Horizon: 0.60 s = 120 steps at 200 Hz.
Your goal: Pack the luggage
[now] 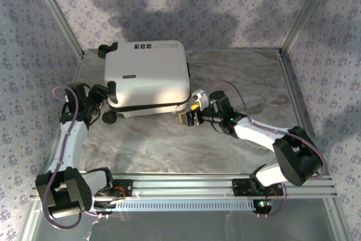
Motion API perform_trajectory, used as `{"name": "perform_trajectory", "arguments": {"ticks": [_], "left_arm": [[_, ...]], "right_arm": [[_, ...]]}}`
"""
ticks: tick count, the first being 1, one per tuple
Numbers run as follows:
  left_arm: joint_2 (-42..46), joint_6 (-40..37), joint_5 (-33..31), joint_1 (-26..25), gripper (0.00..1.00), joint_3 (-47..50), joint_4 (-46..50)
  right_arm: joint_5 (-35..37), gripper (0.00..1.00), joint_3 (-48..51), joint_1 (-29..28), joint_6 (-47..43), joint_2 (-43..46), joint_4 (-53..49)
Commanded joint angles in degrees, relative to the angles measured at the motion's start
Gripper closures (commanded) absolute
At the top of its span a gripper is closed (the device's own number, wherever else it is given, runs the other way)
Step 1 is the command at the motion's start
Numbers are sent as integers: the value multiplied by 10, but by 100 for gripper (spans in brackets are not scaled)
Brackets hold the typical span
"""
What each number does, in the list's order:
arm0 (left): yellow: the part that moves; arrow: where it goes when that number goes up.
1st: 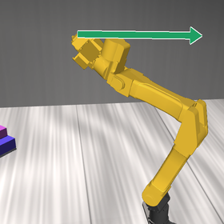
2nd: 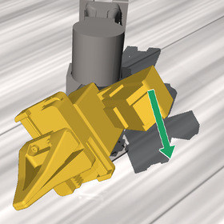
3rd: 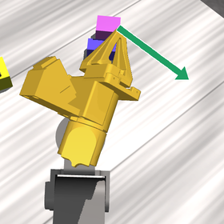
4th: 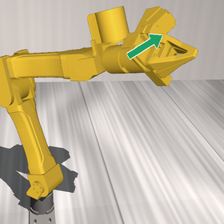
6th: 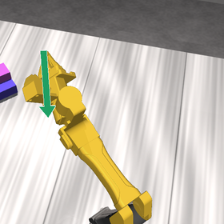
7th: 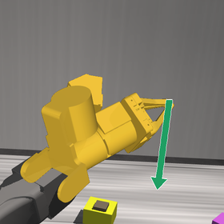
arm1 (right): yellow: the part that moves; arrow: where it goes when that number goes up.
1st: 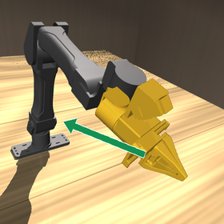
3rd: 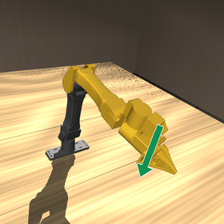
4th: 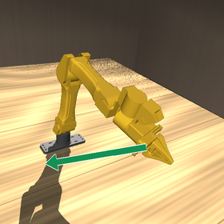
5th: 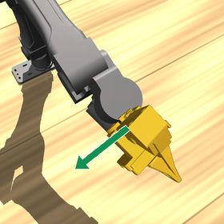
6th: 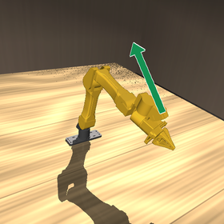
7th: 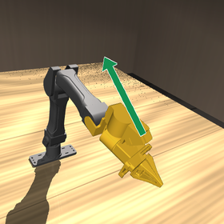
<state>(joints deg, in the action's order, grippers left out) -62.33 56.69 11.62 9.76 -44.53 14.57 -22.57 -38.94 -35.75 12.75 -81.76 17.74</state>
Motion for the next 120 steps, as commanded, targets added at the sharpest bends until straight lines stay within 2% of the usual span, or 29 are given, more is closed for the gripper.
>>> {"name": "perform_trajectory", "arguments": {"ticks": [1,10,27,38,79,120], "left_arm": [[-2,-18,26,-1,67,-26,-40],[-3,-18,29,-1,62,-26,-39],[-2,-22,31,-1,33,-30,-26],[-2,-25,32,-1,25,-34,-17],[8,-18,54,-1,20,-33,-11],[-1,-11,34,-1,18,-33,-16]], "right_arm": [[41,14,9,-20,-17,-24,33],[48,14,8,-26,-19,-33,35],[51,14,3,-32,-20,-44,34],[52,14,2,-34,-21,-46,34],[54,13,2,-36,-25,-38,26],[60,13,7,-42,-23,-37,30]]}}
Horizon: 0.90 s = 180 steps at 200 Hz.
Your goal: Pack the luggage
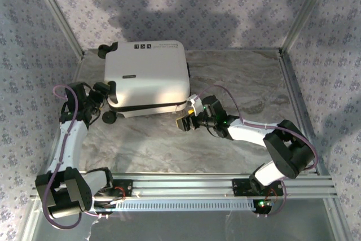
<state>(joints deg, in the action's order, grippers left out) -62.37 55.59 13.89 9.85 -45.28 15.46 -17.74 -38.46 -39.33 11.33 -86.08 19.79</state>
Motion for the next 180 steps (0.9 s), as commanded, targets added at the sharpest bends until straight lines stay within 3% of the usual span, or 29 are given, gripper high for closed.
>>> {"name": "perform_trajectory", "arguments": {"ticks": [1,22,63,86,140,157,180], "left_arm": [[-1,0,11,-2,18,-26,-26],[-24,13,15,-2,25,-21,-49],[-33,35,26,-2,60,-6,-96],[-25,41,31,-1,71,-11,-100],[-7,55,54,1,70,-17,-105],[-5,47,52,2,61,-20,-84],[11,51,64,1,35,-6,-70]], "right_arm": [[13,13,3,-7,-9,7,10],[30,13,13,-13,-5,4,26],[52,13,26,-25,-2,-17,49],[56,13,24,-20,-2,-16,52],[35,13,13,12,6,10,33],[29,13,13,28,4,25,20],[7,12,14,49,6,49,1]]}}
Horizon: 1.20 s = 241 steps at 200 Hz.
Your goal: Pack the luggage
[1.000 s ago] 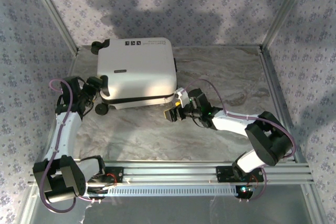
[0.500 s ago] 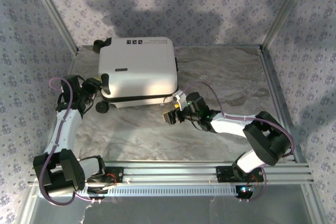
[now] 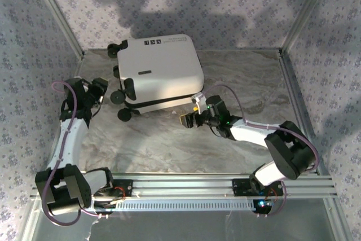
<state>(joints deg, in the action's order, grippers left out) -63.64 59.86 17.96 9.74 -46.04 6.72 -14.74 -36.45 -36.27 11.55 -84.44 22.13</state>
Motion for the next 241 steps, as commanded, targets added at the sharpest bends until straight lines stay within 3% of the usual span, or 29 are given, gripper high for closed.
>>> {"name": "perform_trajectory", "arguments": {"ticks": [1,34,87,135,241], "left_arm": [[25,9,24,3,34,4,17],[96,39,38,1,24,55,25],[192,96,35,-35,16,92,23],[130,114,42,-80,14,77,-21],[6,121,16,-82,15,13,-79]], "right_arm": [[-23,12,-6,19,4,34,-23],[-22,12,-3,35,-1,70,-57],[-30,11,5,45,1,96,-73],[-29,11,9,50,0,116,-84],[-22,11,29,47,4,134,-83]]}}
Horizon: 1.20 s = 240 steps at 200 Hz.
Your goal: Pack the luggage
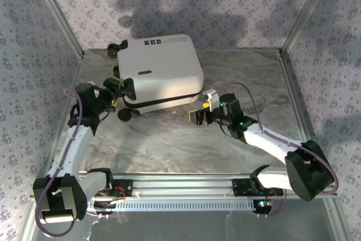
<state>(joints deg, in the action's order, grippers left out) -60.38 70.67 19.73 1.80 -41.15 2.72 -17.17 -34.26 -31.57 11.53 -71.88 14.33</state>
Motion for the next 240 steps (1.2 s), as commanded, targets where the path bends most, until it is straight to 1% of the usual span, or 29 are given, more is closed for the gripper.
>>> {"name": "perform_trajectory", "arguments": {"ticks": [1,28,43,68,88,105,121,141,161,181,194,218,240], "left_arm": [[-28,13,-2,-2,15,-36,-39],[-56,10,0,-2,19,-50,-52],[-62,5,3,-3,24,-54,-52],[-62,0,6,-3,37,-48,-57],[-59,-7,5,-5,44,-46,-57],[-63,-13,3,-6,54,-50,-58],[-72,-18,11,-6,64,-54,-65],[-81,-17,23,-6,74,-63,-74],[-84,1,37,-6,78,-68,-92],[-92,27,65,-6,80,-74,-122],[-95,41,76,-6,80,-72,-138],[-91,49,76,-6,81,-66,-143],[-83,49,76,-6,81,-60,-144]], "right_arm": [[2,11,7,0,4,8,-5],[6,11,13,-2,3,8,-2],[8,12,16,-2,0,7,-1],[13,12,20,-1,-4,3,6],[14,12,26,1,-5,-6,22],[12,13,31,5,-5,-22,38],[25,13,35,6,-10,-40,51],[35,14,38,7,-17,-60,66],[47,16,34,6,-24,-87,86],[49,19,31,3,-30,-109,119],[66,20,21,-4,-34,-123,130],[105,25,-10,-15,-30,-157,139],[127,30,-32,-19,-14,-185,161]]}}
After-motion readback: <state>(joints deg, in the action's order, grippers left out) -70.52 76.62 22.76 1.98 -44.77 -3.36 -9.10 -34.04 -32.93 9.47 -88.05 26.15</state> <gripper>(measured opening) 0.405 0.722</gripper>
